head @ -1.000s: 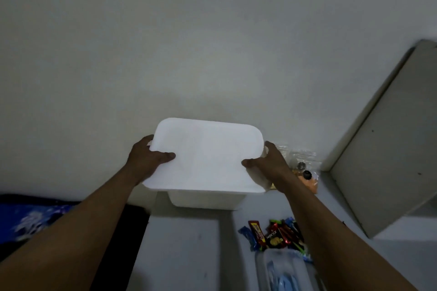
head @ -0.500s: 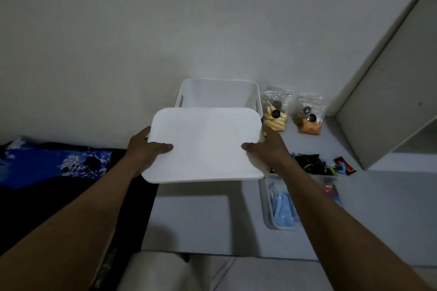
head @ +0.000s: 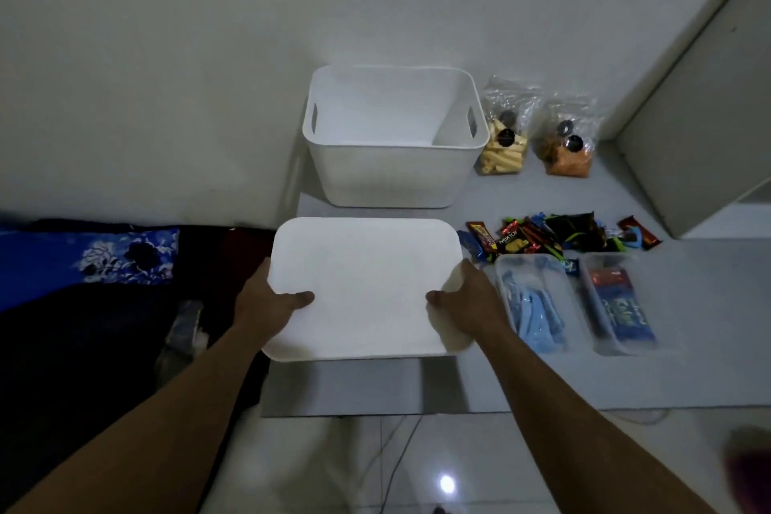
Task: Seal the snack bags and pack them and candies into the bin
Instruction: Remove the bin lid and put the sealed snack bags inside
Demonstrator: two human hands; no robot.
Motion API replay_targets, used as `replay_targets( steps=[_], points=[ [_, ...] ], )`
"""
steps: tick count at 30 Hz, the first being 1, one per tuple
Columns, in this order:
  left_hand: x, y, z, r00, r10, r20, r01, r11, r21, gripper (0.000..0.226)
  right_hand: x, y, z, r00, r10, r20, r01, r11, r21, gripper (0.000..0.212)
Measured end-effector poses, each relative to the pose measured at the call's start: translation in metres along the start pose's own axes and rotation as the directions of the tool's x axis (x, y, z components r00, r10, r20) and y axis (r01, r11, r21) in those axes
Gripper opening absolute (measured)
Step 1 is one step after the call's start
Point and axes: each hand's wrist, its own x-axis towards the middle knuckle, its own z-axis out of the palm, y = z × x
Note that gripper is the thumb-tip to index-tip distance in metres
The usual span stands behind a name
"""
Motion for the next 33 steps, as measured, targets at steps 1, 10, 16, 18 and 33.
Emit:
replay_targets(
  steps=[1,10,16,18,33],
  points=[
    [0.003,-0.006,0.004,1.000,-0.006,0.001,0.006,1.000,0.015,0.083,0.001,0.005,0.005,1.000,0.015,-0.001,-0.015,1.000,-0.024,0.080],
    [0.031,-0.029,0.029,1.000,-0.015,-0.008,0.017,0.944,0.328,0.083,0.012,0.016,0.026,0.998,0.056,-0.008,-0.056,0.988,-0.143,0.091],
    [0.031,-0.022,0.041,0.998,-0.069,0.001,0.060,0.882,0.468,0.100,0.018,0.016,0.033,1.000,-0.004,-0.001,0.004,0.979,-0.205,0.059],
    [0.031,-0.018,0.043,0.997,-0.081,-0.002,0.073,0.881,0.467,0.107,0.022,0.017,0.034,1.000,-0.024,-0.006,0.022,0.974,-0.225,0.055],
    [0.014,0.046,0.038,0.979,0.142,0.148,-0.197,0.850,0.488,0.068,-0.002,-0.005,-0.012,0.992,-0.118,0.036,0.123,0.976,-0.181,0.064]
  ],
)
